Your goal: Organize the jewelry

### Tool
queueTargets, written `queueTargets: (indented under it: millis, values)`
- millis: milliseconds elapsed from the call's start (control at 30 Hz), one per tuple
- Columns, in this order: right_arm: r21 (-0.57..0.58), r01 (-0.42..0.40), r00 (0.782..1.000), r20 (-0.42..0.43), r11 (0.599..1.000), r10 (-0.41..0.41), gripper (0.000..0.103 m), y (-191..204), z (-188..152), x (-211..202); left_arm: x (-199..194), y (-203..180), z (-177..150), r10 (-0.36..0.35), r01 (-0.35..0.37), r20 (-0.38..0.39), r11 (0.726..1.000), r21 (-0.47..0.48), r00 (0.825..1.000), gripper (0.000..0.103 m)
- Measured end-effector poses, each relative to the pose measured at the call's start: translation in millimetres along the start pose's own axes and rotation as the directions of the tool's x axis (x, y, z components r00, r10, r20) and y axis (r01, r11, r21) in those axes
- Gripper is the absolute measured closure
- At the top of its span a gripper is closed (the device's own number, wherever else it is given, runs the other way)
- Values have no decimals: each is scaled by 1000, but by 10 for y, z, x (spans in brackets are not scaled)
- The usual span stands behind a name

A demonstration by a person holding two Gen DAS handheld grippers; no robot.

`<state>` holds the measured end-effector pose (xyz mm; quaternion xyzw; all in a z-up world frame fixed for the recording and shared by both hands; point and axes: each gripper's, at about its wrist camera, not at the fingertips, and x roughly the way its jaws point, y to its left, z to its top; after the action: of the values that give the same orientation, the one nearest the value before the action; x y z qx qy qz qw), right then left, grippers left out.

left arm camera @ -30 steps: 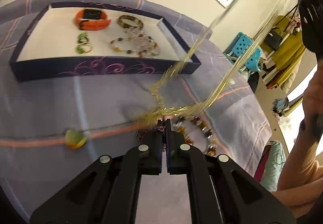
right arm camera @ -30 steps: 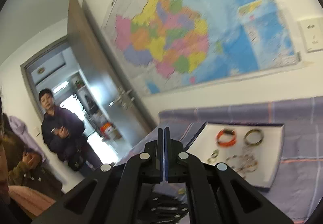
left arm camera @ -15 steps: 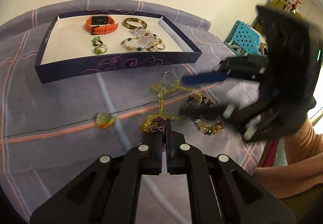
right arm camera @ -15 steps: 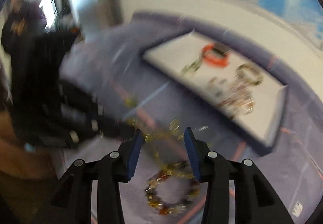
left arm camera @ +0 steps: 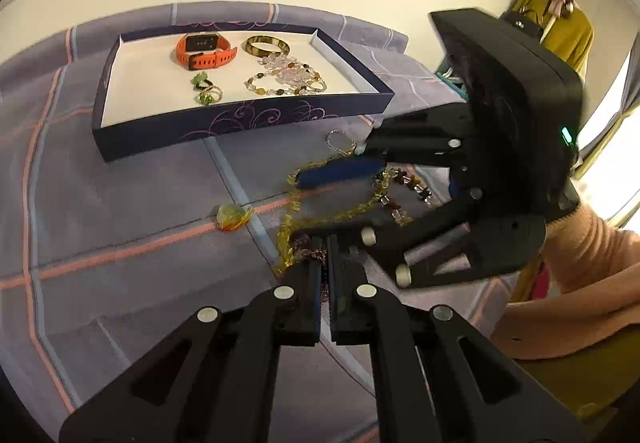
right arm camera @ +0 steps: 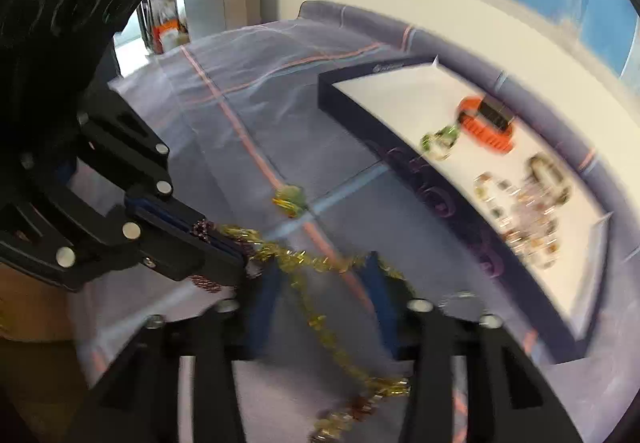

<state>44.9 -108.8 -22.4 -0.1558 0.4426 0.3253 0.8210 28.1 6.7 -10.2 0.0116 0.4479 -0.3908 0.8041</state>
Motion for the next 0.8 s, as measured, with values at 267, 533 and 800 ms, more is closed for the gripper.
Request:
queueTargets:
  millis: [267, 533, 800]
  values:
    - [65, 91, 996, 18, 994, -92, 100, -104, -62, -96, -27, 117, -131, 17, -17, 0, 999, -45, 1000, 100]
    - [272, 129, 984, 82, 954, -157, 100, -590, -179, -388, -65, 210, -233, -4, 6, 16, 995, -99, 1000, 100]
    - [317, 69, 956, 251, 946, -153, 100, -647, -55, -1023, -257, 173, -127, 7, 1, 83, 995, -102, 997, 100]
